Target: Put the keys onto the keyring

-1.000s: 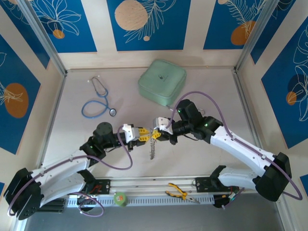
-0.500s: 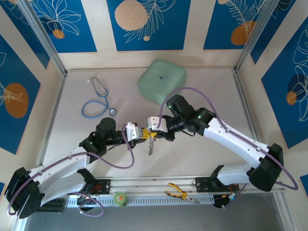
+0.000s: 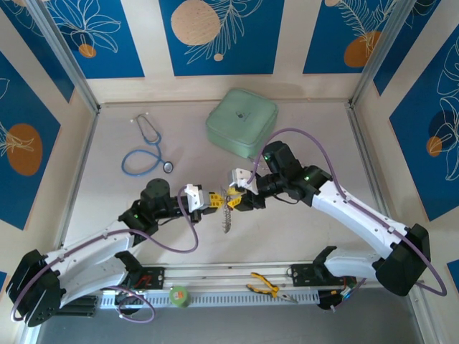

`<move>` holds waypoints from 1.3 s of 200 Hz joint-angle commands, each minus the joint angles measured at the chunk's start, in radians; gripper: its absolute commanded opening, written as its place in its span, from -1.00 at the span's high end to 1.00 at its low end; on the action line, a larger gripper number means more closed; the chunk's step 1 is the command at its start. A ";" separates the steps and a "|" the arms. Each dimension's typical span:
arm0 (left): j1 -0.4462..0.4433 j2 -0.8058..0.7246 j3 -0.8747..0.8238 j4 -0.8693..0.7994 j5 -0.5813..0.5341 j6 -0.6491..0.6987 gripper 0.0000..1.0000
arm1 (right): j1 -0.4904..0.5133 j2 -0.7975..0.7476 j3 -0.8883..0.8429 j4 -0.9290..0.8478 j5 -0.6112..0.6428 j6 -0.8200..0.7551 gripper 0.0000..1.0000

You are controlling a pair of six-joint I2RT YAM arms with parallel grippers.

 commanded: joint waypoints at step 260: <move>-0.003 -0.011 0.077 -0.123 0.002 0.061 1.00 | 0.034 0.065 0.151 -0.144 0.029 -0.024 0.63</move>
